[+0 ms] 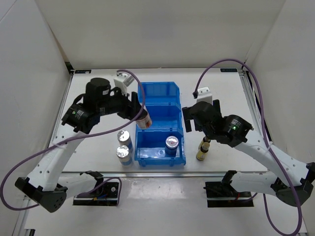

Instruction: Organize the condiment bottles

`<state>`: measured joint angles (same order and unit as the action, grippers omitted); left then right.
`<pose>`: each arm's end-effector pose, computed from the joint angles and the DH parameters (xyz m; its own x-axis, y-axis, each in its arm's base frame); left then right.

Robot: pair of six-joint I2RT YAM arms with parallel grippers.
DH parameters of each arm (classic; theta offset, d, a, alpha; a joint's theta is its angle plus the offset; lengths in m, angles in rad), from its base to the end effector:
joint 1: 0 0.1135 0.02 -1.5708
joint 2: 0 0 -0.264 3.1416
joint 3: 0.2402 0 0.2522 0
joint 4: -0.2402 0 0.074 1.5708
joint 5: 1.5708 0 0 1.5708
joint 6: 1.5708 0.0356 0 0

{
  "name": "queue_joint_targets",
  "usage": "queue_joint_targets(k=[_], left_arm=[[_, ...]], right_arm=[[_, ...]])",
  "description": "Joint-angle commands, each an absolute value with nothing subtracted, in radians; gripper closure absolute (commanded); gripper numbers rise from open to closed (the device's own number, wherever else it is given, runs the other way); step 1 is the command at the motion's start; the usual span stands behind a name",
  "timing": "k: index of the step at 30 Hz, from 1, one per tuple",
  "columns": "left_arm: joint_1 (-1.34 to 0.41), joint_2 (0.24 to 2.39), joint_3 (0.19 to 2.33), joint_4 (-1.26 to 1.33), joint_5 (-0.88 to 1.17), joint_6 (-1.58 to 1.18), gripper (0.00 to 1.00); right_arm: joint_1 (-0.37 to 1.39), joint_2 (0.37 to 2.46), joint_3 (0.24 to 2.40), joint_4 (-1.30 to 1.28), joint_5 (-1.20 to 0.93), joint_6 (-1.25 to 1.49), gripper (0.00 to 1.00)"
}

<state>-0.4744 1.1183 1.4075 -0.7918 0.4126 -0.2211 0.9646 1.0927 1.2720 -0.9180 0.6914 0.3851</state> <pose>0.1853 -0.1112 0.4269 -0.5784 0.0712 -0.8126 0.6193 0.6867 -0.3806 0.1348 0.1546 0.3823 -0.4925 -0.2024 -0.8465 -0.1937 0.9737 -0.1201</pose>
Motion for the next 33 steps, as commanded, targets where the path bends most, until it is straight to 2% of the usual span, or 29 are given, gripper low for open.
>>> queue_joint_targets(k=[1,6,11,20,26,33], left_arm=[[-0.556,1.137,1.376,-0.741,0.454,-0.201,0.71],[-0.688,1.232,1.367,-0.732,0.371,-0.21,0.71],[-0.741,1.281,1.327,-0.674,0.31,-0.221,0.71],[-0.773,1.321,1.183,-0.549,0.267,-0.27,0.71],[-0.816,1.388,1.173,-0.537,0.21,-0.279,0.7],[-0.836,1.425,1.1,-0.537,0.025,-0.35,0.68]], right_arm=[[0.969,1.1,1.316,-0.911,0.741,0.42,0.0],[0.96,1.1,1.327,-0.92,0.765,0.431,0.0],[0.96,1.078,1.336,-0.946,0.808,0.443,0.0],[0.96,1.015,1.316,-0.98,0.818,0.463,0.0],[0.96,0.996,1.296,-0.989,0.818,0.472,0.0],[0.96,0.996,1.287,-0.999,0.827,0.472,0.0]])
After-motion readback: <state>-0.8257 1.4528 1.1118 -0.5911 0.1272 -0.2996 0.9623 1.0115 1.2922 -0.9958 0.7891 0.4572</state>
